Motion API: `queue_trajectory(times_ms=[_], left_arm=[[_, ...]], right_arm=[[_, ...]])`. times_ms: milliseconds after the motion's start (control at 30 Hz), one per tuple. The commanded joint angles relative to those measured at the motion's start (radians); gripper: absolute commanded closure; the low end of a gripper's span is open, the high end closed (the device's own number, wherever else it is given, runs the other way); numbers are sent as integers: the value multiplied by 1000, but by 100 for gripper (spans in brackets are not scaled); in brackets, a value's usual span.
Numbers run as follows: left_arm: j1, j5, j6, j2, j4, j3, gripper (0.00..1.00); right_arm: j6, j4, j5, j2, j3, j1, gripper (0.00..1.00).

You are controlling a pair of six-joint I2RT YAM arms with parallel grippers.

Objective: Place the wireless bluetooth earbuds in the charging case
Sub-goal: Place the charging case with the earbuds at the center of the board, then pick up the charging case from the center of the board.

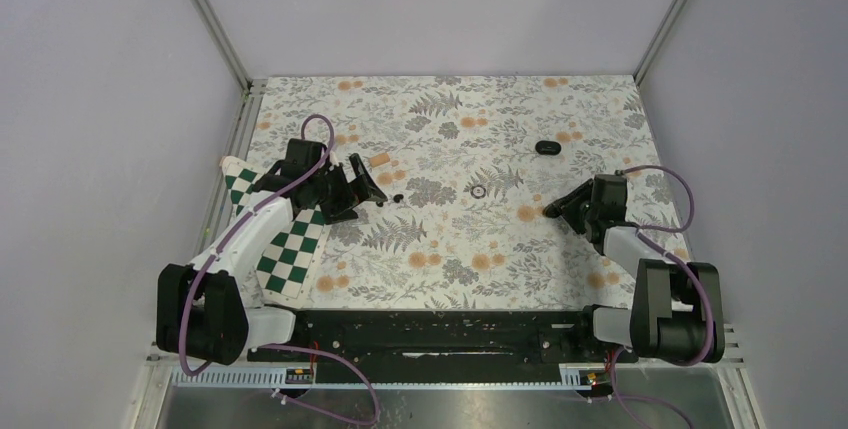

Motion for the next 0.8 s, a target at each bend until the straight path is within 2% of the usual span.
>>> queue_trajectory(times_ms=[0,67,167,267,400,567,767], left_arm=[[5,-21,-6,6,22,5,3],[5,-18,-8,-3,22,3,2],[6,-29,-4,-18,4,21,2],[5,-31,-4,-29,-3,42,2],[5,-16,-11,-31,-3,63,2],[3,2,-13,-29,2,69,2],[4,21,-3,-19,9,70,2]], right_arm=[[-42,-72,60,-55,5,-5,33],[-38,-98,79,-106,6,-5,21],[-51,-151,148,-190,32,-5,19],[-115,-258,183,-168,148,-5,21],[-185,-440,183,30,420,-3,20],[-160,-628,222,317,706,28,17],[-26,-634,226,504,868,73,22]])
